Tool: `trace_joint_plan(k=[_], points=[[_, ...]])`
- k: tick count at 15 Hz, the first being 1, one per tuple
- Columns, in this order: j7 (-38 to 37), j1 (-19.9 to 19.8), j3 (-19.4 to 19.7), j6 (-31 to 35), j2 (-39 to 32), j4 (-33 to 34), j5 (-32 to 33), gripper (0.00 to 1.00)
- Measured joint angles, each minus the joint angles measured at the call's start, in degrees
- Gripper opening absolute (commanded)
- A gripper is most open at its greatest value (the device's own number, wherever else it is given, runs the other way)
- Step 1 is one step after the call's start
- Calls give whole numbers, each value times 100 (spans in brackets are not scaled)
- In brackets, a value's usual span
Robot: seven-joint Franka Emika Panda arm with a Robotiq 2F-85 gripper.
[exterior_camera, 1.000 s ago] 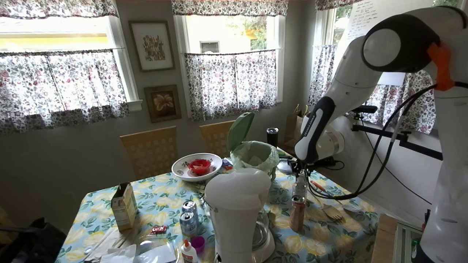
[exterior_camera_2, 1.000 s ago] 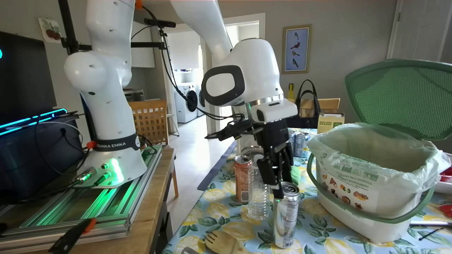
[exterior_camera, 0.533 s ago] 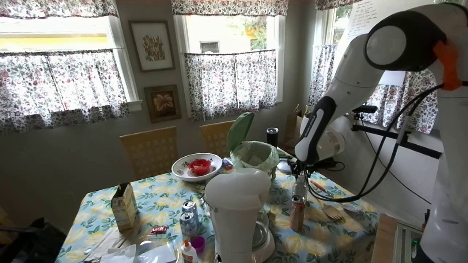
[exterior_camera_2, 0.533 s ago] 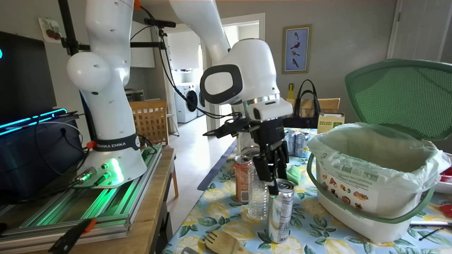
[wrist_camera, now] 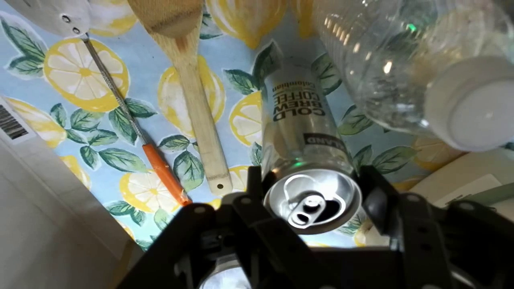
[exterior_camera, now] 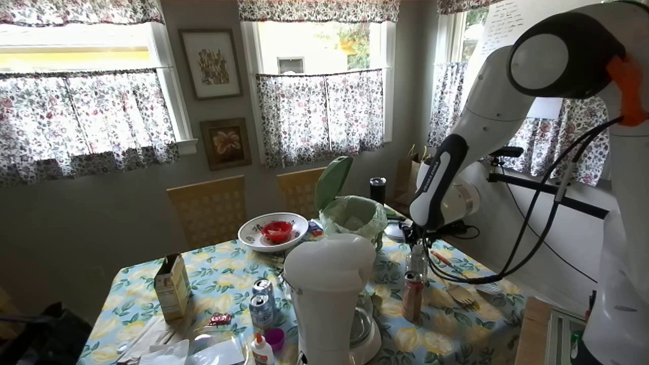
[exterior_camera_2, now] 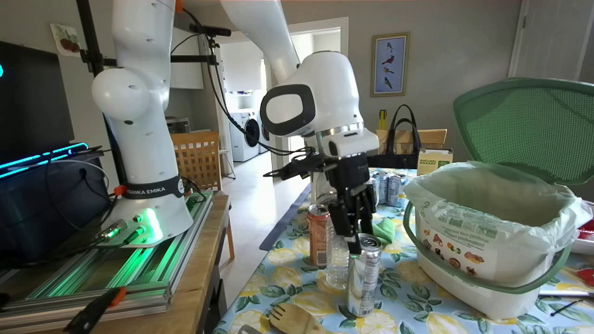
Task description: Put the bottle and two cans in a straight line
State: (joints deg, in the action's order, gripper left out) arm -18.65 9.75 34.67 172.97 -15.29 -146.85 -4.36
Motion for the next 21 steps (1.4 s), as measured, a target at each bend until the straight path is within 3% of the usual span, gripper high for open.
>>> trace_joint_plan(k=[1,4,21], points=[[-1,42,42,0,0,-1,0,87],[-2,147,150,0,0,-3,0,100],[-3,472,515,-56,343,-6,0,100]])
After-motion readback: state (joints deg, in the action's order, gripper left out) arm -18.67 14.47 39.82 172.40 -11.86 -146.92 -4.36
